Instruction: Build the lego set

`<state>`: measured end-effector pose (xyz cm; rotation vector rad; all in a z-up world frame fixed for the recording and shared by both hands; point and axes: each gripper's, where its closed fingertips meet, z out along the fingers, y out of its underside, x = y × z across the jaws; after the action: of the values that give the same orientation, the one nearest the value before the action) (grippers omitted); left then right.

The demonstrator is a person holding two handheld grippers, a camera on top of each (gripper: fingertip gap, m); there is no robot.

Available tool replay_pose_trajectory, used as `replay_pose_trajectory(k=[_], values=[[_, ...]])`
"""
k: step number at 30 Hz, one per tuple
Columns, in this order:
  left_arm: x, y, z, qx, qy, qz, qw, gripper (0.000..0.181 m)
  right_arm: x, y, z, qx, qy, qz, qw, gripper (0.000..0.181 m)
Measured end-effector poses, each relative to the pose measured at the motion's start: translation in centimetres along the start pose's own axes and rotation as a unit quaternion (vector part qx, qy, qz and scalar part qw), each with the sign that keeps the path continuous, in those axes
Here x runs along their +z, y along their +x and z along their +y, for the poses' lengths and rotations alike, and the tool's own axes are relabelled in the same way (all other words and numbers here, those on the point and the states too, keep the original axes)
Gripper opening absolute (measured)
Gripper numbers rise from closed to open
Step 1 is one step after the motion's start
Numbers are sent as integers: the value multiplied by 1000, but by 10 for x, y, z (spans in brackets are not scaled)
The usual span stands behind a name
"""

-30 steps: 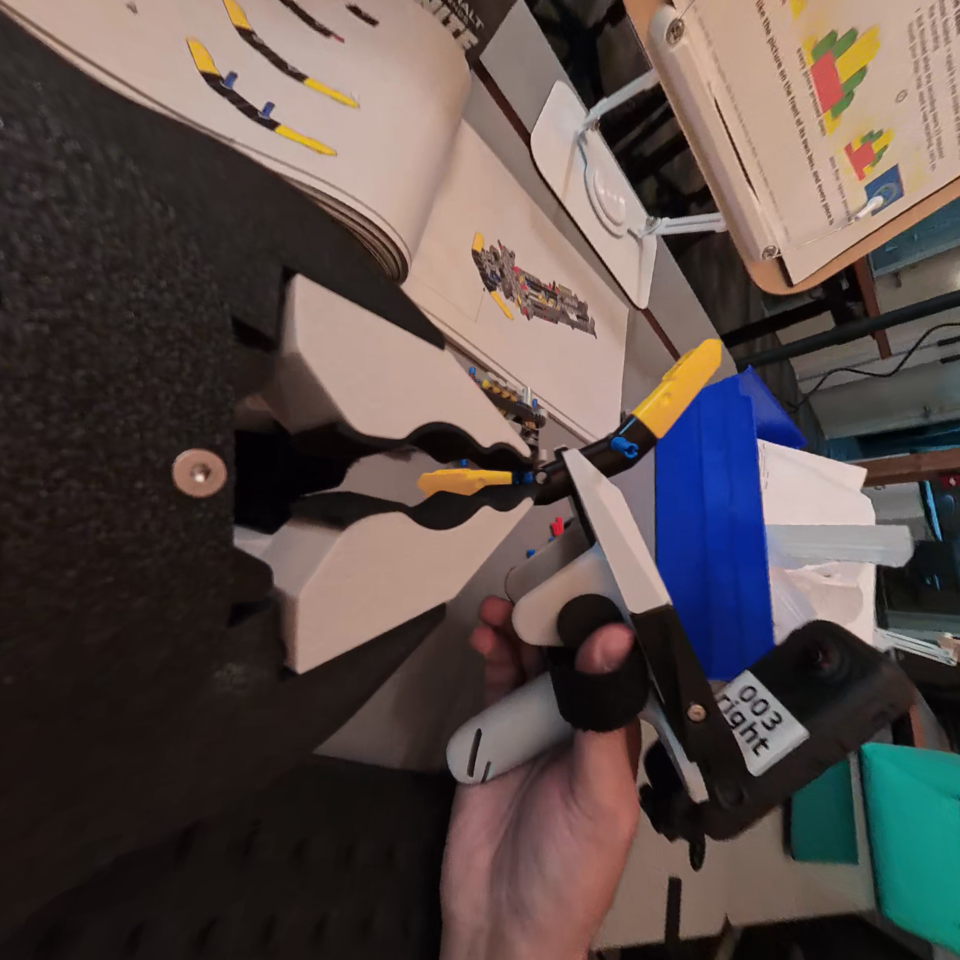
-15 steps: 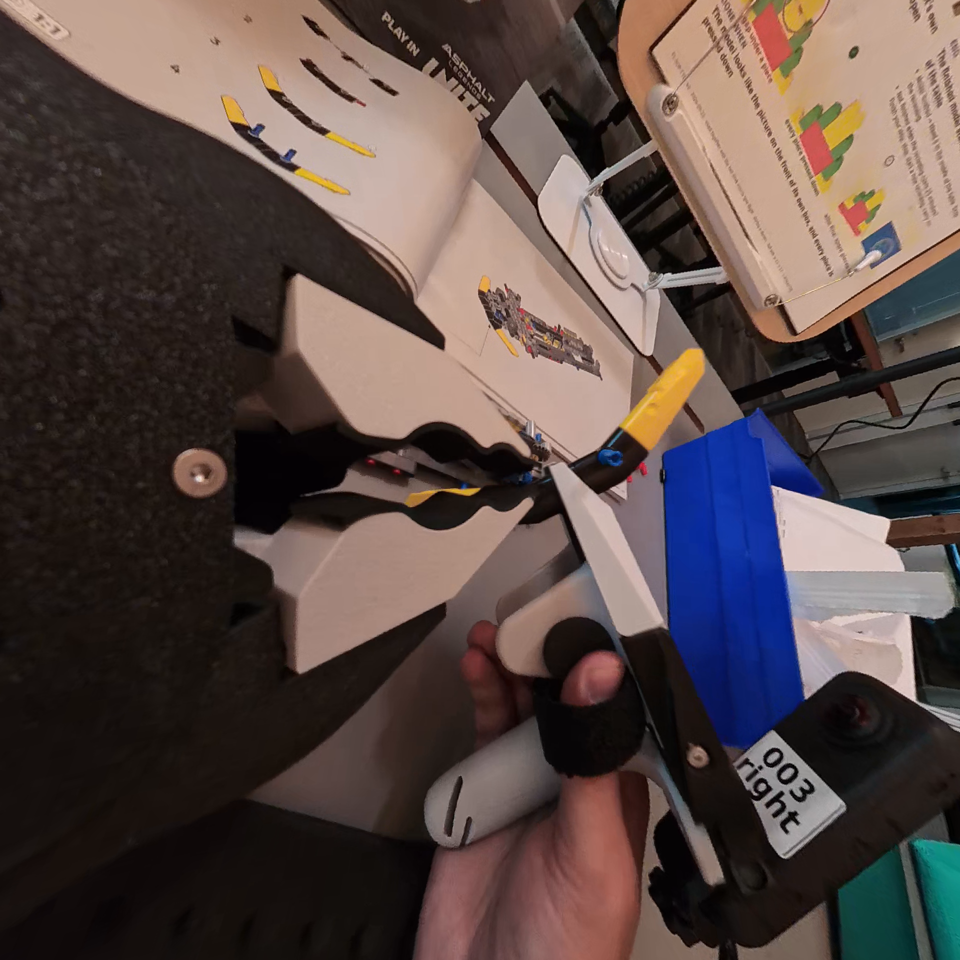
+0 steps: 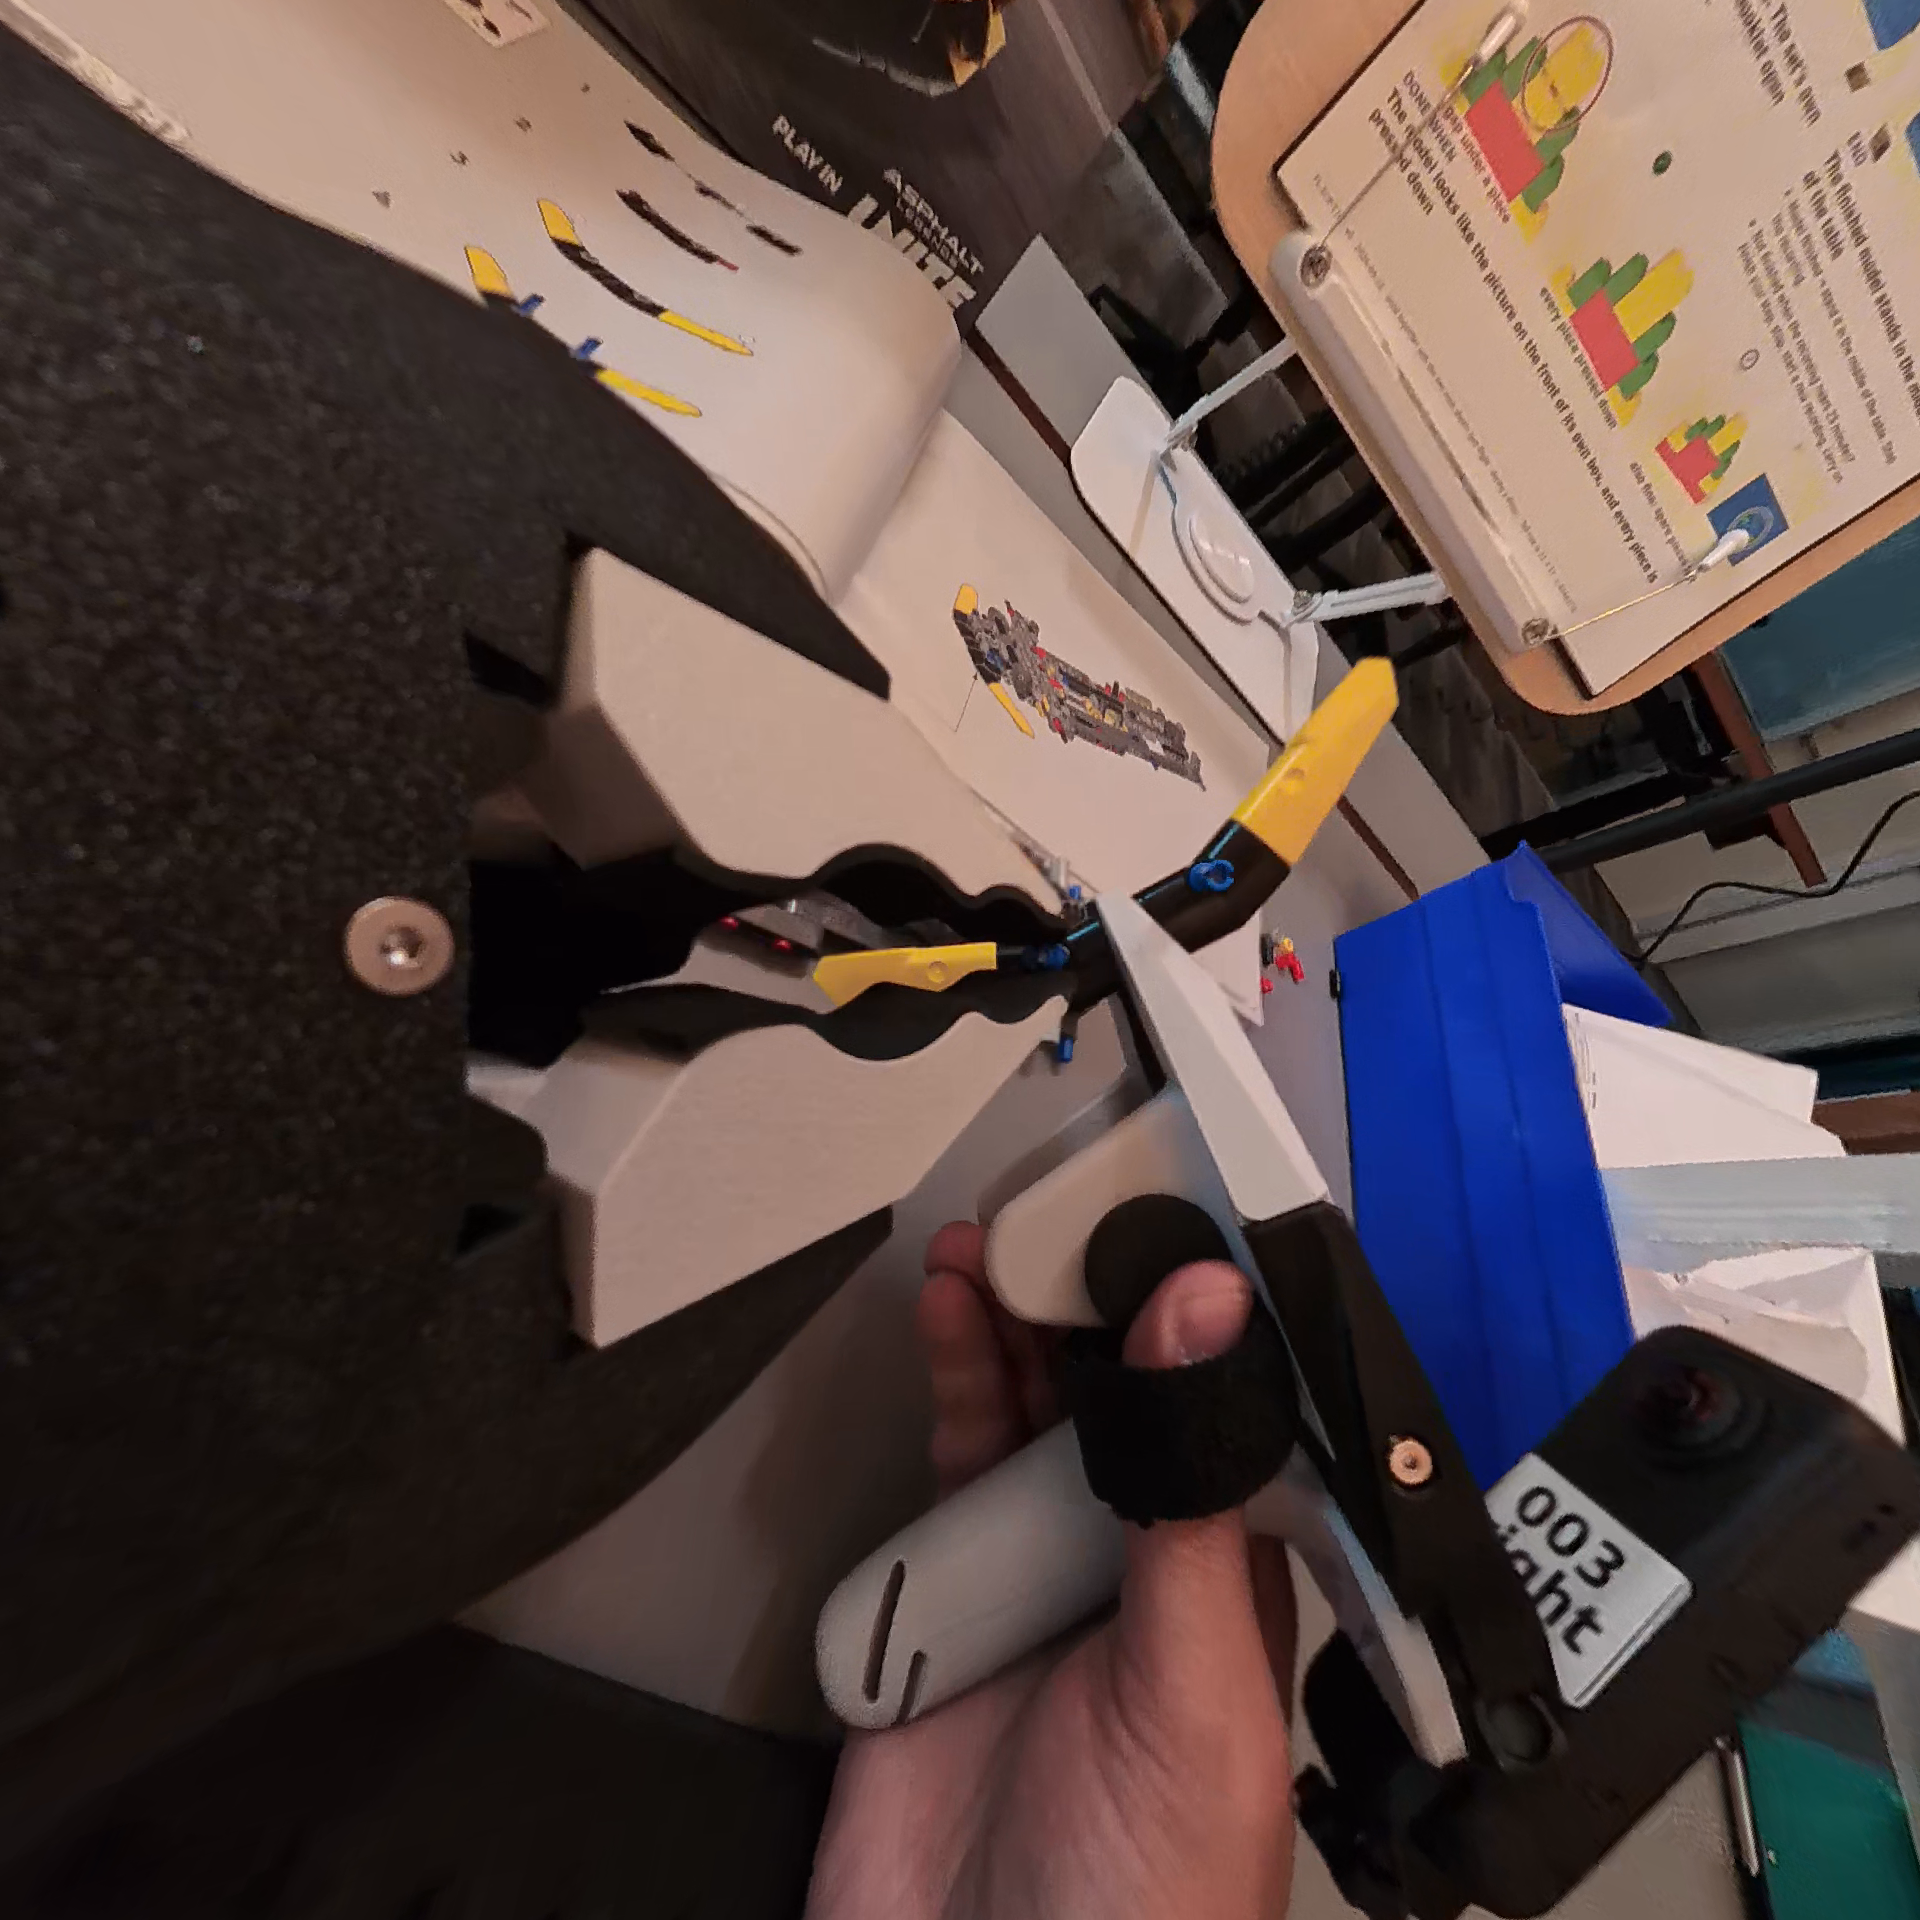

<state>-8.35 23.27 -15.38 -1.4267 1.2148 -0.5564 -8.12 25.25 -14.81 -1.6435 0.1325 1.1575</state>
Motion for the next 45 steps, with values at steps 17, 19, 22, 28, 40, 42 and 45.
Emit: replay_pose_trajectory(k=[17,19,22,28,40,42,45], values=[[2,-2,-19,-26,35,-32,999,3,-6,-11,-18,10,56,-40,998,6],[3,-2,-20,-32,35,-34,998,3,-6,-11,-19,20,64,-44,997,6],[5,-1,-24,-21,38,-52,998,3,-8,-12,-23,39,80,-57,994,5],[14,0,-37,-64,45,-76,994,3,-16,-13,-40,-44,124,-11,991,5],[21,9,-61,-151,93,-80,981,4,-34,-24,-61,-70,190,-21,979,5],[21,9,-66,-188,103,-78,974,3,-35,-26,-63,-99,194,-6,976,5],[21,6,-71,-181,112,-102,972,3,-35,-28,-63,-85,200,-21,976,5]])
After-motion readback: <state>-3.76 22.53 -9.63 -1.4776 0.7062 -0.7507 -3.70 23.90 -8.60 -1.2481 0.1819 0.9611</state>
